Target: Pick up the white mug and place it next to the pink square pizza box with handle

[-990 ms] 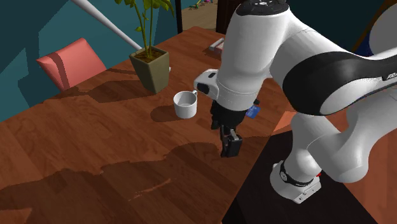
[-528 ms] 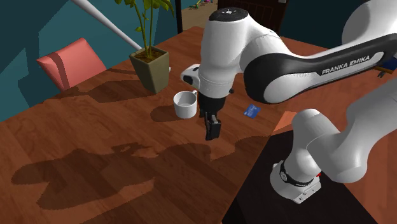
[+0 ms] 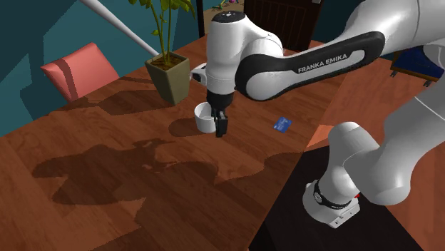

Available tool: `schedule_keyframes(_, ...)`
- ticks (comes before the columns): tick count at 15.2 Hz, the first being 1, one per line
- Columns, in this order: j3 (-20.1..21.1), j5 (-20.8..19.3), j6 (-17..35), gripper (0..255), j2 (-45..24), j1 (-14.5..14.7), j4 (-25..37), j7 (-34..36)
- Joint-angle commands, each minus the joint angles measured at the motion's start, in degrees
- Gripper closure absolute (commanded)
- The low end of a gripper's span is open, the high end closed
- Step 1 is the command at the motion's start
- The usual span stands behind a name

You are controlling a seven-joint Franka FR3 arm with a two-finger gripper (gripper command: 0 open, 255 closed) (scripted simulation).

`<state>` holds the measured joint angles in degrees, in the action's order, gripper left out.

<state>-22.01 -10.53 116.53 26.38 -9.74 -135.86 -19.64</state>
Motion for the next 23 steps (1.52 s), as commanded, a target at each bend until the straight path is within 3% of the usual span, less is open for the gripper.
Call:
schedule_keyframes(1,-2.20,0.05,2.23,0,-3.07,-0.27,1.04,-2.32)
schedule_keyframes(5,-6.70,1.67,5.25,0,-10.03,-0.52,5.23,-7.71)
schedule_keyframes(13,-7.82,2.75,11.42,0,-13.23,-0.27,2.06,-8.66)
schedule_keyframes(21,-7.82,2.74,11.41,0,-13.22,-0.28,2.06,-8.66)
schedule_keyframes(22,-7.82,2.74,11.41,255,-13.22,-0.28,2.06,-8.66)
schedule_keyframes(23,-7.82,2.74,11.41,255,-13.22,-0.28,2.06,-8.66)
